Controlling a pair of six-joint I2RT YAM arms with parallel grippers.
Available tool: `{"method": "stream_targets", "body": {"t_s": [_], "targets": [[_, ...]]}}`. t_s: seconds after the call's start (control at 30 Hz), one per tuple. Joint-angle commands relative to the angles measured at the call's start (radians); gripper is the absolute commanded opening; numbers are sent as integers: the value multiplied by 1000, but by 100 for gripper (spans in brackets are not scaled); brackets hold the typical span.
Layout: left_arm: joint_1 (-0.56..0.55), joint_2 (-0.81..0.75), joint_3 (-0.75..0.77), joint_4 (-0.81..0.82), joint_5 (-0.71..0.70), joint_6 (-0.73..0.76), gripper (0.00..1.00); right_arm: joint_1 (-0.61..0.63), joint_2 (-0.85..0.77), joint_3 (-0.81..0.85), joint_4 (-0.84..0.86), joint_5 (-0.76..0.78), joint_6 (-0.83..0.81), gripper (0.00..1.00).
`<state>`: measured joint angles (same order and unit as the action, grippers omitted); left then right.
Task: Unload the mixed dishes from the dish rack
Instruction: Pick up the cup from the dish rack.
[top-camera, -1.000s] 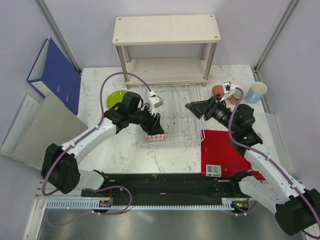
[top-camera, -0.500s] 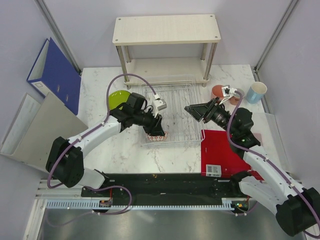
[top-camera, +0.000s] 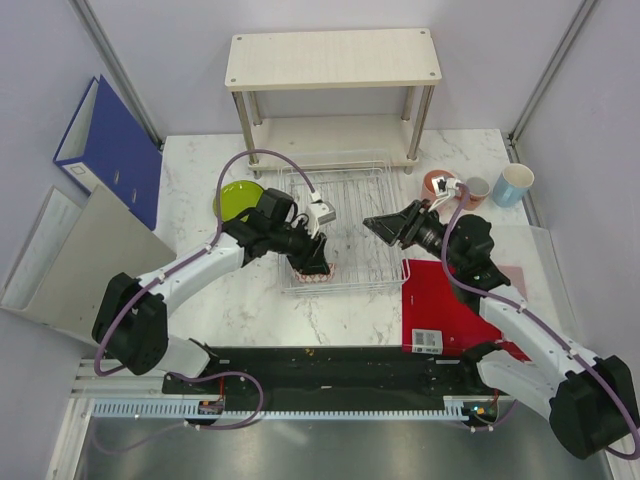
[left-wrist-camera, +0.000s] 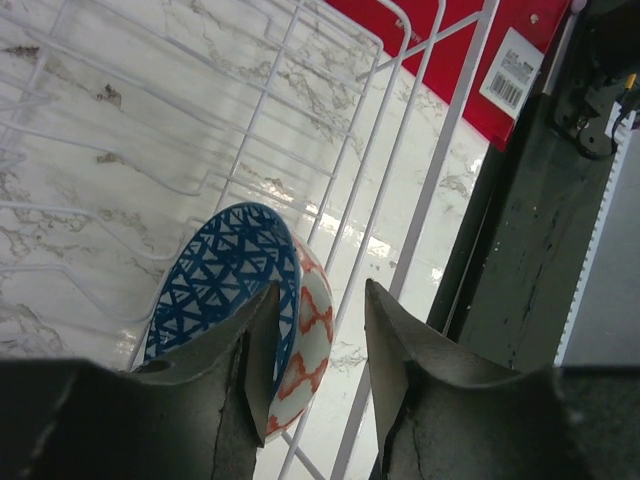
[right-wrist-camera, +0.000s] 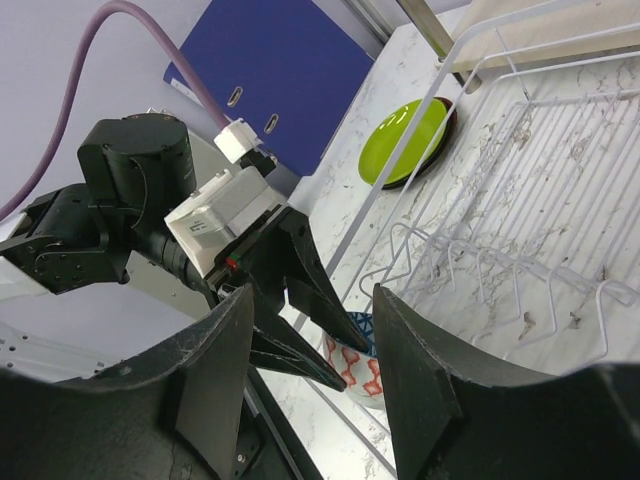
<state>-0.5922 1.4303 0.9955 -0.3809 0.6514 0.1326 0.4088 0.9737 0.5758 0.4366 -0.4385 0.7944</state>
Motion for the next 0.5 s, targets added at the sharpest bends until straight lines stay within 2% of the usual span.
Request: {"method": "stream_targets", "body": {"t_s": [0.0, 0.13, 0.4, 0.47], "targets": [[-11, 9, -3, -39, -76, 15, 48, 5, 11, -8, 68, 3, 3, 58], [-11, 16, 8, -53, -98, 4, 50, 7, 8, -14, 68, 0, 2, 58], [-11, 58, -9, -72, -58, -36, 36, 7, 3, -42, 68, 1, 0, 58], [-12, 70, -11, -73, -55, -53, 23, 7, 3, -48, 70, 4, 0, 58]]}}
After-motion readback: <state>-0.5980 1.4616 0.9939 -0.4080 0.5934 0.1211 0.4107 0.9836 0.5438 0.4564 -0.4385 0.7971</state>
